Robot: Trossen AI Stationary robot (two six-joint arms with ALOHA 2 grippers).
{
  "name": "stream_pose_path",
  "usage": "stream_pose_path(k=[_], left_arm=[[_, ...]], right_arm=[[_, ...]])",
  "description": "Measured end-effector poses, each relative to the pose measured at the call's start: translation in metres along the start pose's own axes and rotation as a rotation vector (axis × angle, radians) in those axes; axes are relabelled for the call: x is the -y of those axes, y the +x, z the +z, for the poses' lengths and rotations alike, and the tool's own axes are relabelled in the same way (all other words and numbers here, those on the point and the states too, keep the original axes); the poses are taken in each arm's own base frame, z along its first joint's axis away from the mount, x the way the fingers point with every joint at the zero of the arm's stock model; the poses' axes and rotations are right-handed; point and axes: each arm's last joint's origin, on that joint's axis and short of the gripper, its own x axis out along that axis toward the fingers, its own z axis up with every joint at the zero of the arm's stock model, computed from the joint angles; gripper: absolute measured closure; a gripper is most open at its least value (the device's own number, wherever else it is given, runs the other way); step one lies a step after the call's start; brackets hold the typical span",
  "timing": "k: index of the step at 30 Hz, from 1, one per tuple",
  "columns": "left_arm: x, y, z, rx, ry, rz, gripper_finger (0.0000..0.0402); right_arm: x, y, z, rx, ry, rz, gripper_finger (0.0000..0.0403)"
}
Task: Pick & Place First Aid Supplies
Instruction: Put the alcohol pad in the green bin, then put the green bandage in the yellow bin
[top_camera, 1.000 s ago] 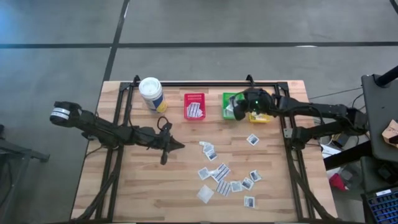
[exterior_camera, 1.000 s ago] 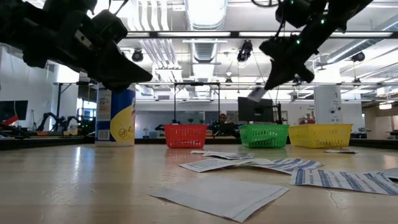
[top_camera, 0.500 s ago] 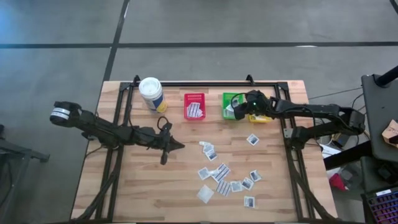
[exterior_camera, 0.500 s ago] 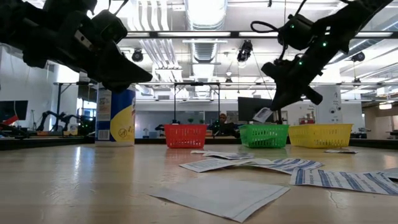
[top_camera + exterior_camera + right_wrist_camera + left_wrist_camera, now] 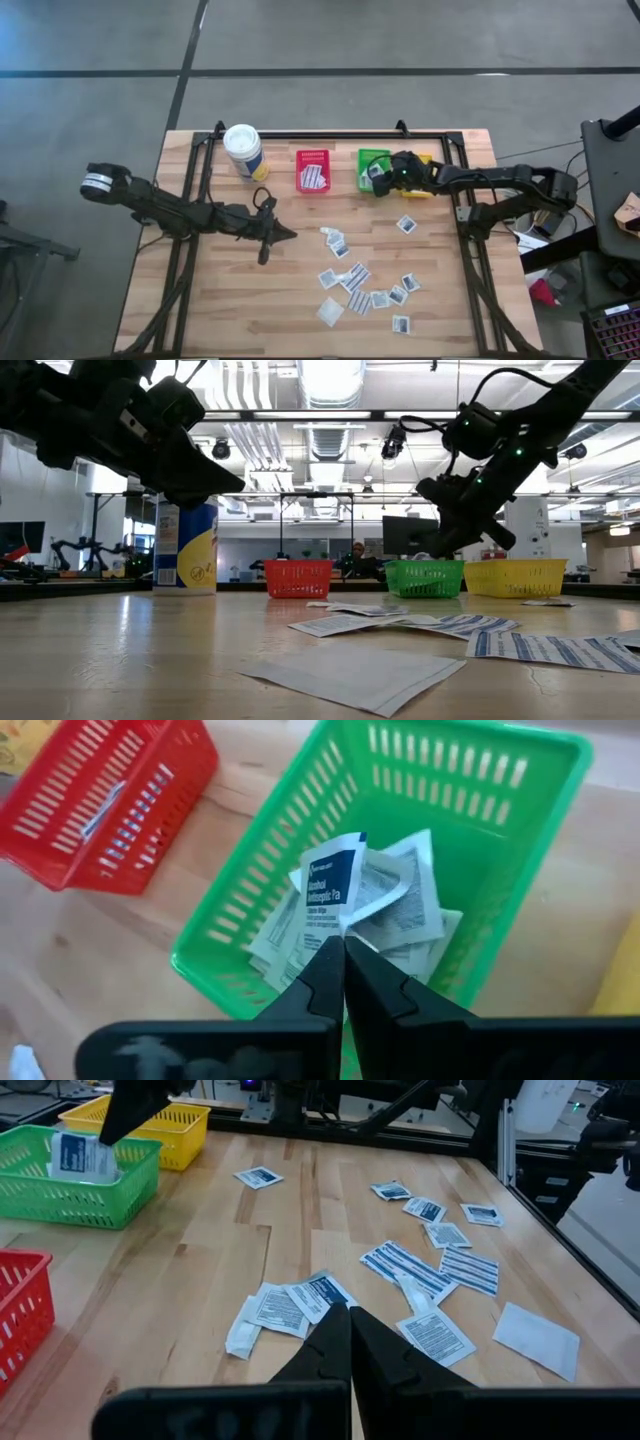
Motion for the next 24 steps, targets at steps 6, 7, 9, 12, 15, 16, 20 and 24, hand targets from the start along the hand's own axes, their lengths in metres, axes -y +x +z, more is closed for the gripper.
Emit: stream_pose_path(k=[6, 7, 9, 12, 15, 16, 20, 24], left_arm=[[0.0, 0.0, 0.0, -0.001, 0.0, 0.0, 0.0401], [0.0, 0.0, 0.0, 0.0, 0.0, 0.0, 0.0401], [0.0, 0.0, 0.0, -0.001, 0.0, 0.0, 0.0401], [0.0, 0.0, 0.0, -0.001, 0.001, 0.0, 0.0401], [0.0, 0.0, 0.0, -0.001, 0.003, 0.0, 0.0401], [0.0, 0.0, 0.0, 0.0, 0.004, 0.0, 0.0401], [0.0, 0.0, 0.0, -0.001, 0.004, 0.0, 0.0401], [0.0, 0.0, 0.0, -0.001, 0.004, 0.0, 0.0401]], right_arm=[[0.0, 0.006, -0.002, -0.008, -0.002, -0.013, 0.0394], [0.0, 0.007, -0.002, -0.011, -0.002, -0.016, 0.0394], [0.0, 0.008, -0.003, -0.013, -0.004, -0.018, 0.0394], [0.0, 0.008, -0.003, -0.011, -0.006, -0.017, 0.0394], [0.0, 0.007, -0.002, -0.004, -0.005, -0.011, 0.0386], [0.0, 0.006, -0.001, -0.003, -0.004, -0.01, 0.038], [-0.003, 0.006, 0.002, 0.007, -0.008, -0.004, 0.0348], [-0.009, 0.004, 0.01, 0.031, -0.01, 0.007, 0.0313]])
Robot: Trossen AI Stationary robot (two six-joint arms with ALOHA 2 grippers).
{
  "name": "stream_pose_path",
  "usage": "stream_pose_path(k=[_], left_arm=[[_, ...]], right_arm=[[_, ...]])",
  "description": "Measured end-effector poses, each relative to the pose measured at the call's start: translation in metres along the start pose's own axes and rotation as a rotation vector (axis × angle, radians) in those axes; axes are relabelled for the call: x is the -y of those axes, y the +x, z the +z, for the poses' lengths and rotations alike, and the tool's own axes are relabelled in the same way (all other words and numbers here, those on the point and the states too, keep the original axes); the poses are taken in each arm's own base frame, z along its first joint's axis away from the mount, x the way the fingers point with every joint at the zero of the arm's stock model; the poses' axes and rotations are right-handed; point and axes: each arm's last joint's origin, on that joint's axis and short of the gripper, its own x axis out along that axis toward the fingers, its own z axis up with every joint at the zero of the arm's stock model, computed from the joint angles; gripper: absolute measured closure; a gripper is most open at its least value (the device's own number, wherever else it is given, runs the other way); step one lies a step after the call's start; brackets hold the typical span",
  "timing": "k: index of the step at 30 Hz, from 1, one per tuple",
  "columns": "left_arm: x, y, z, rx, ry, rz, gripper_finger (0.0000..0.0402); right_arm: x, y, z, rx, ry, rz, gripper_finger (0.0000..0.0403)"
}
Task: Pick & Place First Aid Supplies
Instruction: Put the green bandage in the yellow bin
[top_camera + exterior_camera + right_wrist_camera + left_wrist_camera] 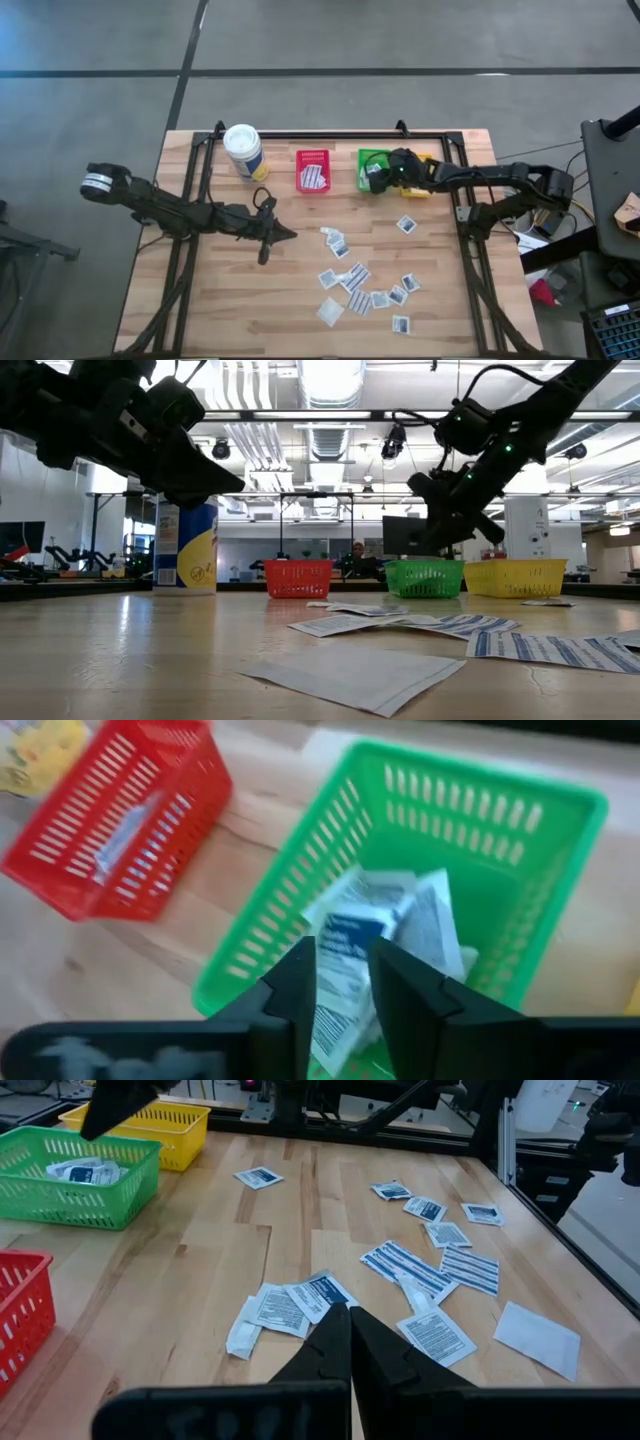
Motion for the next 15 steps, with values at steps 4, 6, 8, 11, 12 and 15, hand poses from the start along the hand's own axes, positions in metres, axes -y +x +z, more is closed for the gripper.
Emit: stream_pose_path(k=[4, 6, 8, 11, 12, 15], left_arm=[[0.0, 0.0, 0.0, 0.0, -0.007, 0.0, 0.0401], [0.0, 0.0, 0.0, 0.0, -0.012, 0.0, 0.0401], [0.0, 0.0, 0.0, 0.0, -0.021, 0.0, 0.0401], [0.0, 0.0, 0.0, 0.0, -0.038, 0.0, 0.0401], [0.0, 0.0, 0.0, 0.0, -0.042, 0.0, 0.0401], [0.0, 0.0, 0.001, 0.002, -0.058, 0.0, 0.0401]], right_arm=[[-0.008, -0.003, 0.011, 0.025, -0.043, 0.022, 0.0288], [-0.012, -0.005, 0.015, 0.03, -0.068, 0.031, 0.0279], [-0.016, -0.007, 0.021, 0.024, -0.08, 0.041, 0.0274], [-0.022, -0.012, 0.026, -0.034, -0.1, 0.078, 0.0274], [-0.024, -0.013, 0.027, -0.061, -0.109, 0.099, 0.0276], [-0.031, -0.016, 0.022, -0.109, -0.139, 0.146, 0.0282]])
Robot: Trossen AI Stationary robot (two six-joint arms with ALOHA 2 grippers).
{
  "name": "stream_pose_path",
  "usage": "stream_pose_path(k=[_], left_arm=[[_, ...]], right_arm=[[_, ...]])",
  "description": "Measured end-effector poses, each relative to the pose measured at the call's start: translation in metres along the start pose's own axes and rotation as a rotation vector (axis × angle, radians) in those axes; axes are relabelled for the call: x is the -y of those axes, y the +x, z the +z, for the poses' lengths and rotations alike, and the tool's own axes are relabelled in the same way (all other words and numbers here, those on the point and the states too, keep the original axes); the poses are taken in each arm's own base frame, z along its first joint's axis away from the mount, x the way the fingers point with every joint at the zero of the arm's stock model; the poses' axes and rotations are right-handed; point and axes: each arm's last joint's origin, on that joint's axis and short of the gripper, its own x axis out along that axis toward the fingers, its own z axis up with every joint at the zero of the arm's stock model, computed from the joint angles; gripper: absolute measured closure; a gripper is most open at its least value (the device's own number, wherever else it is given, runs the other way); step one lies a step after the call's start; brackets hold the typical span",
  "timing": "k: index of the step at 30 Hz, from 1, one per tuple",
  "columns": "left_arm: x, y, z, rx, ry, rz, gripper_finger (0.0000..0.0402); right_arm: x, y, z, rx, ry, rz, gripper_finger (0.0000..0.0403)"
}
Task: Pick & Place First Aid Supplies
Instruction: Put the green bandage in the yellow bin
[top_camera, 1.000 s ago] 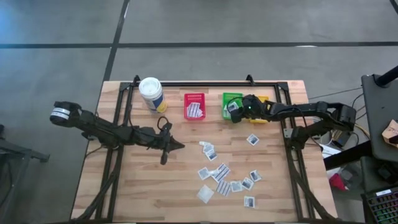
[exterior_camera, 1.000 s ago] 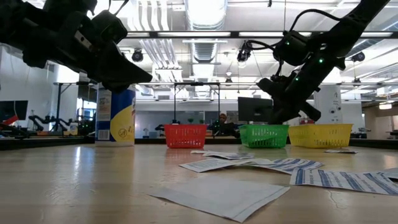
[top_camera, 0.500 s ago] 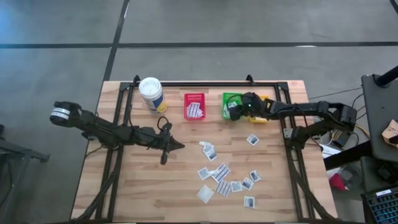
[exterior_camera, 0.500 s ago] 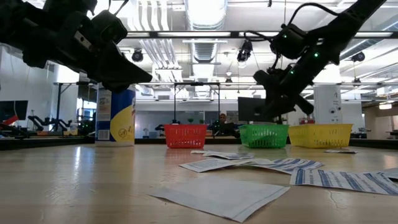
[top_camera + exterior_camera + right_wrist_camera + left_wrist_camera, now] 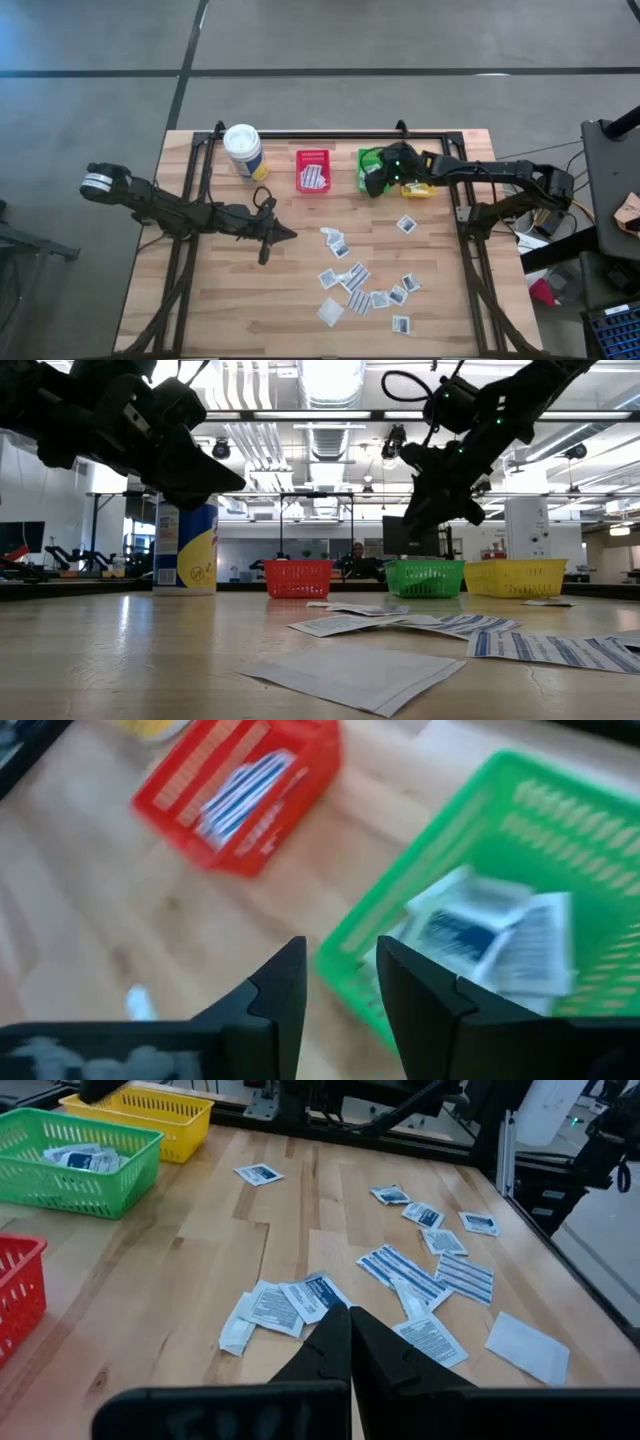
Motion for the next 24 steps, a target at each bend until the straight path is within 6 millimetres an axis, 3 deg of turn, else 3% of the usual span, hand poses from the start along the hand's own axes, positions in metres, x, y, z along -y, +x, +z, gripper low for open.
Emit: stream_pose_path(k=[9, 24], left_arm=[[0.001, 0.009, 0.002, -0.014, -0.031, 0.002, 0.0401], [0.002, 0.064, -0.013, -0.154, 0.015, 0.04, 0.0401]], right_arm=[[-0.04, -0.005, -0.031, -0.074, -0.129, 0.119, 0.03], [-0.1, -0.031, -0.088, 0.042, -0.244, 0.154, 0.0321]])
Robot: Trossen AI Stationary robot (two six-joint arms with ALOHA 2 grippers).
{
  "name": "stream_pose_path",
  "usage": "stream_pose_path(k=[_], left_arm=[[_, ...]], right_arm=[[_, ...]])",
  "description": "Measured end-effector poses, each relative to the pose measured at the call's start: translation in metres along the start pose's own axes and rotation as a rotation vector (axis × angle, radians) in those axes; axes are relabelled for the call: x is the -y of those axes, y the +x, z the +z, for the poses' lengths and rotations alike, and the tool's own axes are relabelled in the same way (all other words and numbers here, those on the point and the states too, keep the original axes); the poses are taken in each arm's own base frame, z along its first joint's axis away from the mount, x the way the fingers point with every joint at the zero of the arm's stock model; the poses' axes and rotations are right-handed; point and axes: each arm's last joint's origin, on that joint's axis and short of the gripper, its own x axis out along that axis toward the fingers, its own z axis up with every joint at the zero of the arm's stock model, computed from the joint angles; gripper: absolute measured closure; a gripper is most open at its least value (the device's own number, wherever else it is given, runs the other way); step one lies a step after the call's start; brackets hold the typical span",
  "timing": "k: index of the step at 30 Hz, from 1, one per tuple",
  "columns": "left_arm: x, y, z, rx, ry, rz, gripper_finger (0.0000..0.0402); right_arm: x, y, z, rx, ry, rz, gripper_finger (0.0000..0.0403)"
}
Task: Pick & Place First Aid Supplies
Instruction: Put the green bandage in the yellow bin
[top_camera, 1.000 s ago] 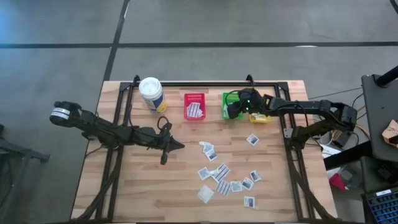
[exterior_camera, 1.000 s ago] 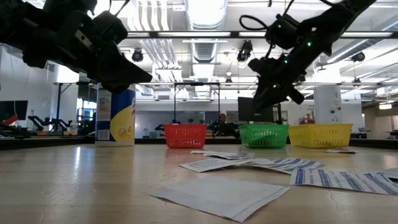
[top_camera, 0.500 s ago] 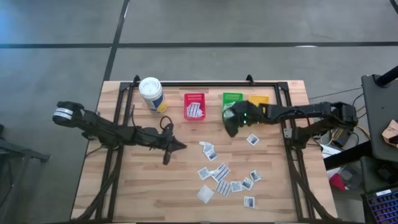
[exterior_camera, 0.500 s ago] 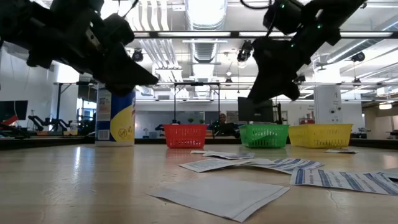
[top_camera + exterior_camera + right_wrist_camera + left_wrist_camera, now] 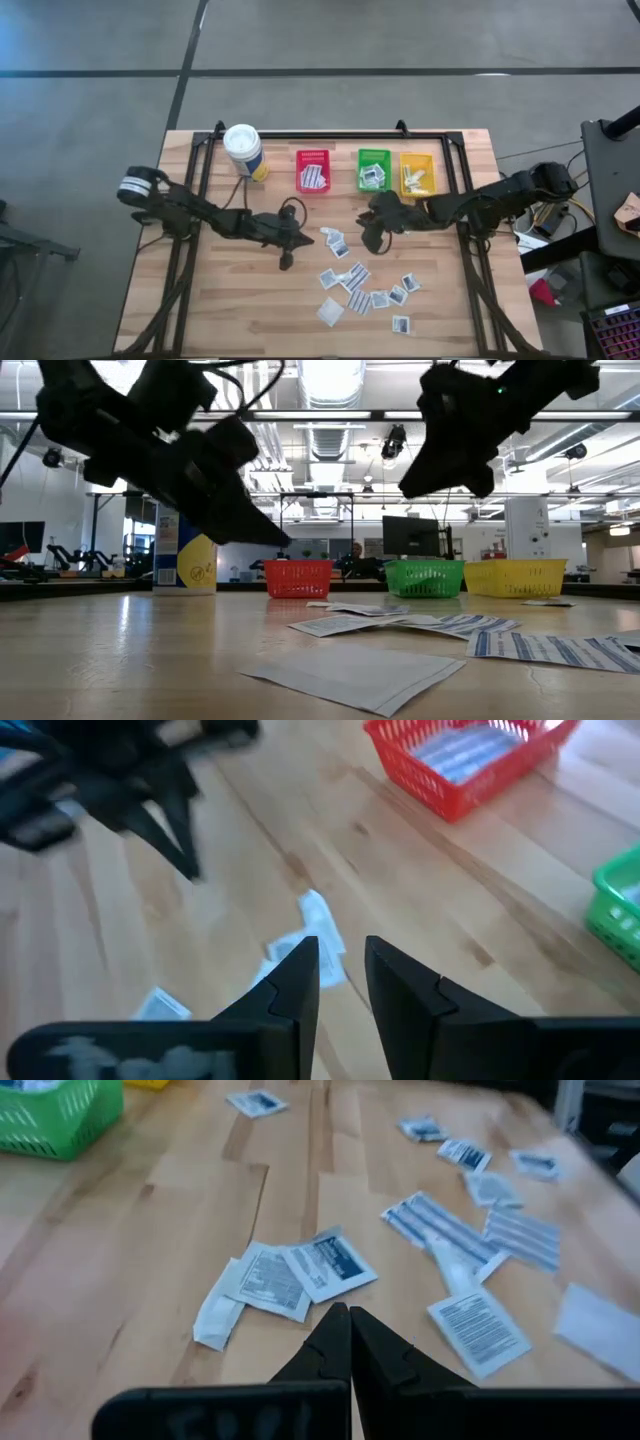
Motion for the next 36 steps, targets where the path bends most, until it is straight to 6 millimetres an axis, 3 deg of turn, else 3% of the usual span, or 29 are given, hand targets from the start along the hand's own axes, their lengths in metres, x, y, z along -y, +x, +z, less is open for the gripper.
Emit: stream_pose_path(k=[5, 17, 36], left_arm=[[-0.001, 0.018, -0.006, -0.038, 0.038, 0.05, 0.0401], [-0.014, 0.045, -0.01, -0.062, 0.07, 0.187, 0.0401], [-0.025, 0.059, -0.019, -0.053, 0.032, 0.211, 0.0401]], right_arm=[[-0.012, -0.004, -0.003, 0.065, -0.021, 0.014, 0.0327], [-0.012, -0.004, -0.004, 0.084, -0.013, 0.004, 0.0322], [-0.01, -0.003, -0.007, 0.088, -0.014, -0.007, 0.0331]])
